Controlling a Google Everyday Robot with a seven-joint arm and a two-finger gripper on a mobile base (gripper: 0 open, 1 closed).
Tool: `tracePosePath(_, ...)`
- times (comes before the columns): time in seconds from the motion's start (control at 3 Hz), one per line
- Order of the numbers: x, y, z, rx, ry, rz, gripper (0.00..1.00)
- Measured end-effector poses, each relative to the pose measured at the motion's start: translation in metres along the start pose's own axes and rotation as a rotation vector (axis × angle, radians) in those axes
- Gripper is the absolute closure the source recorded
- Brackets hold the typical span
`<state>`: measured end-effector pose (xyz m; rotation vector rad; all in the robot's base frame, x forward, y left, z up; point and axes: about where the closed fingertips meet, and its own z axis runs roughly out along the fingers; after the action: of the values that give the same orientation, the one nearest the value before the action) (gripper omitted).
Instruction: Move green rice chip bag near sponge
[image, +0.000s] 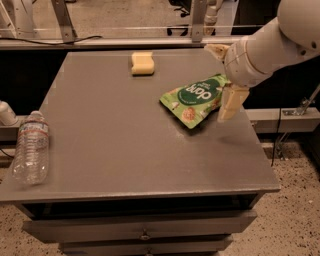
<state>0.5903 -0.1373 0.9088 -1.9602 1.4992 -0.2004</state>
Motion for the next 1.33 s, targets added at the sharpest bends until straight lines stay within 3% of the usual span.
tracePosePath(0.33,0.008,0.007,0.02,-0.021,-0.014,-0.027,0.0)
tracePosePath(0.67,0.016,0.006,0.039,-0.033,-0.021,-0.04,0.13)
tracePosePath(1.33,0.026,-0.014,0.048,-0.004,-0.009,-0.035,0.61)
